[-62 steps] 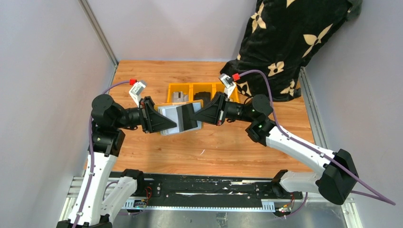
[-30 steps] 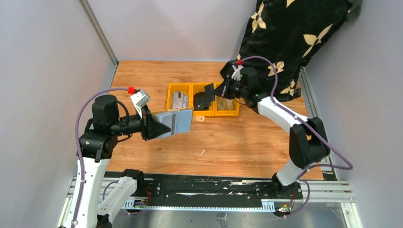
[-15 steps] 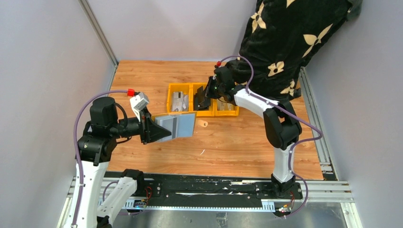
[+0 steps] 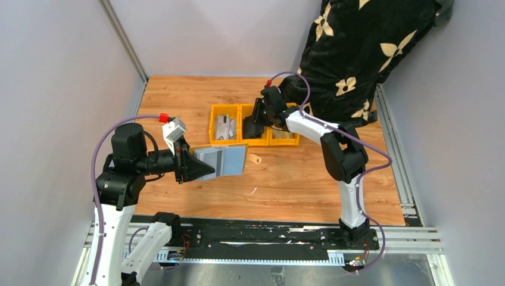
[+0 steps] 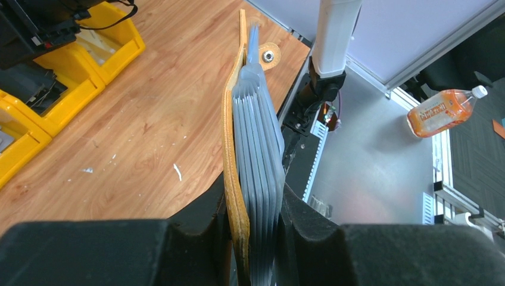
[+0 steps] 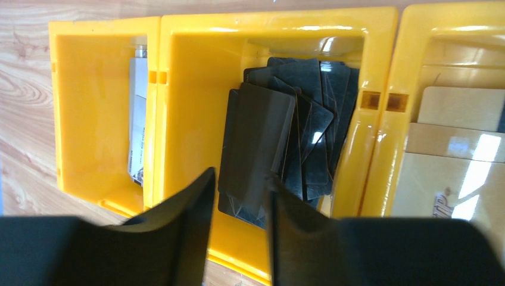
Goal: Take the credit cards out of the card holder
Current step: Place the credit card in the storage box, then remove the credit card from the card holder.
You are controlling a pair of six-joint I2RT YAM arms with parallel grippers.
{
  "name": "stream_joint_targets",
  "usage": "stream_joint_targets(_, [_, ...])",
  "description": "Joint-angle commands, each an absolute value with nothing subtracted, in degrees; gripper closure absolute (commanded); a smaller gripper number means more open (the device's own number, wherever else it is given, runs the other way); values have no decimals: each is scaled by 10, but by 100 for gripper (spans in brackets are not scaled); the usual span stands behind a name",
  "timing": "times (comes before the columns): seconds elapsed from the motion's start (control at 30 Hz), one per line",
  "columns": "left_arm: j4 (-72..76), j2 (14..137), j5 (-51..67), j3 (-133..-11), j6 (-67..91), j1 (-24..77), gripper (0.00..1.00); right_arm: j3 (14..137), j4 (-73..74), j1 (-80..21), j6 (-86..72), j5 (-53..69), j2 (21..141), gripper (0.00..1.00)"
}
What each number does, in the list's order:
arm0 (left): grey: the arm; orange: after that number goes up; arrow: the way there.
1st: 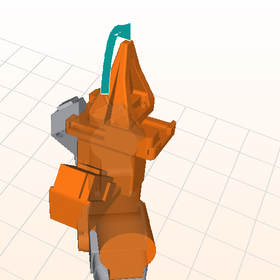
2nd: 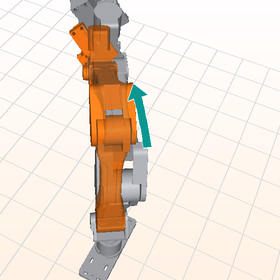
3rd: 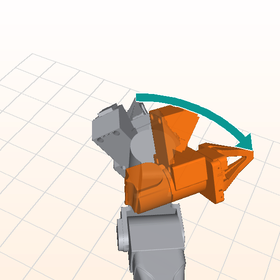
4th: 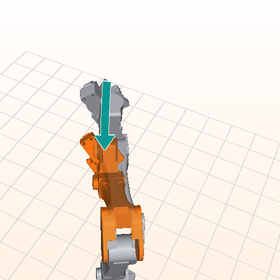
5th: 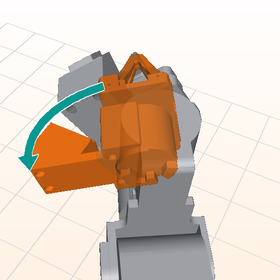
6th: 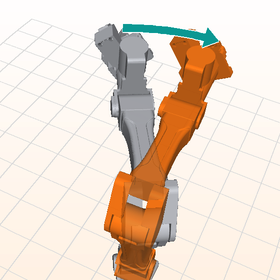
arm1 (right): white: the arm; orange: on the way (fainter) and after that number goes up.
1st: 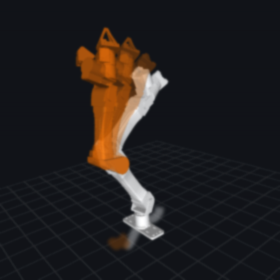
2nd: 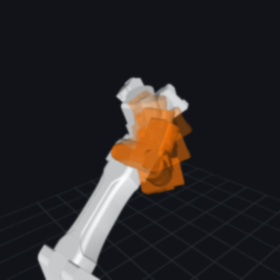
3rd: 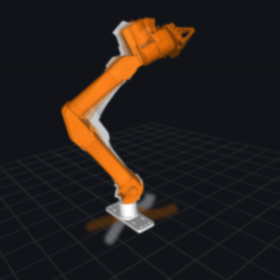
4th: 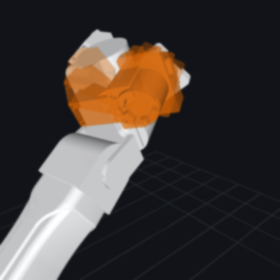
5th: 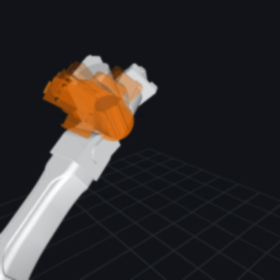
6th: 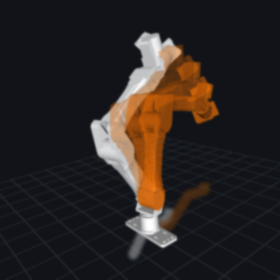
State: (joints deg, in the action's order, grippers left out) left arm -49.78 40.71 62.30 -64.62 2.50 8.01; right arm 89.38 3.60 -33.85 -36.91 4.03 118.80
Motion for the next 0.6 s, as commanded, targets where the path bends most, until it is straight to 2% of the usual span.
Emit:
stream_joint_targets(0.0, [-493,403,644,-670,24,82,95,876,48,-346,-350,4,1118,54])
stream_joint_targets(0.17, [-494,404,650,-672,22,82,96,847,22,-344,-339,52,1014,38])
stream_joint_targets(0.3, [-494,405,658,-671,18,82,96,778,-104,-324,-387,249,905,26])
stream_joint_targets(0.4, [-493,407,660,-666,15,82,96,710,-214,-321,-448,367,821,24])
stream_joint_targets(0.57, [-493,412,673,-667,14,82,96,607,-375,-333,-558,459,720,23])
